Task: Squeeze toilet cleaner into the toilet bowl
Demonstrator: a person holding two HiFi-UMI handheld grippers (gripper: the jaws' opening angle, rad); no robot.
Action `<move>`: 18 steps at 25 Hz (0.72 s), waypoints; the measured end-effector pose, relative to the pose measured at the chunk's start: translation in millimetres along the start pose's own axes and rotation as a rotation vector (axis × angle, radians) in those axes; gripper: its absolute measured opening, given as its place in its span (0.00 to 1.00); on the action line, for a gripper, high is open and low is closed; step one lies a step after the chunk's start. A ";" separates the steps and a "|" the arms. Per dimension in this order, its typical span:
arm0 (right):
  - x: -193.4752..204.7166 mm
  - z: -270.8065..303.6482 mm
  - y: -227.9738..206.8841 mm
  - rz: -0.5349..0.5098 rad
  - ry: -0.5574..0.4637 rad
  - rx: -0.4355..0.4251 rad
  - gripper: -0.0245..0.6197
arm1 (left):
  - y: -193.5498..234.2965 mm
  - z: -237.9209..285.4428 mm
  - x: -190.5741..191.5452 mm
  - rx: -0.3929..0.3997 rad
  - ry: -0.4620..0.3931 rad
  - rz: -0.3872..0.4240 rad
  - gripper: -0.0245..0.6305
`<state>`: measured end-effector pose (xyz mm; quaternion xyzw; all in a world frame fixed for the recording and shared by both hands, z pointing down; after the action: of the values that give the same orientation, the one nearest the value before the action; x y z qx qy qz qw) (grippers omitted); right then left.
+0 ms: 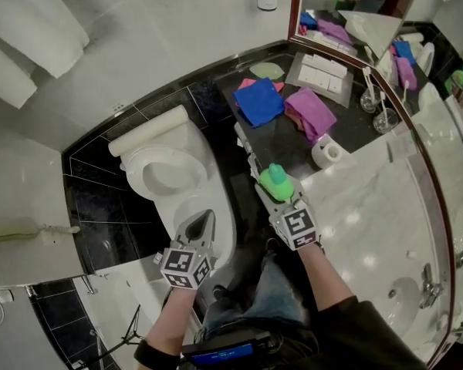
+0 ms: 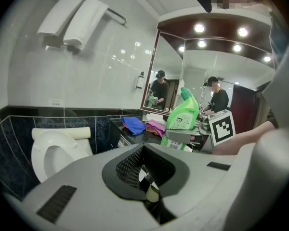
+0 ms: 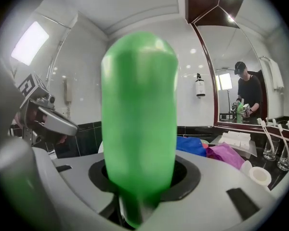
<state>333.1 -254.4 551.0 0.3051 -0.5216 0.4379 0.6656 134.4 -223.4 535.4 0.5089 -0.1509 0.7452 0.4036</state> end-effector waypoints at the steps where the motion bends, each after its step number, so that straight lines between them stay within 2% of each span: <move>1: -3.2 -3.2 13.5 0.000 0.007 -0.009 0.33 | 5.0 -14.8 2.7 -0.007 -0.008 -0.002 0.04; 9: -20.2 -27.7 136.9 -0.043 0.055 -0.066 0.33 | 50.8 -137.5 31.0 -0.062 -0.036 -0.034 0.04; 18: -30.0 -55.2 288.7 -0.094 0.073 -0.154 0.33 | 89.4 -262.7 53.9 -0.082 -0.081 -0.004 0.04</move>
<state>94.3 -90.5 492.6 0.2611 -0.5141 0.3756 0.7256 -108.8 -88.5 484.8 0.5221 -0.1967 0.7164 0.4190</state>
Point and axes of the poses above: the fingertips, and each gripper's own axes: z forward along the fingers, y to its left, x out of its underside, the point moved 4 cm from there along -z, backward along the fingers, and after that the axes turned 2 degrees about -x, right-handed, at the moved point
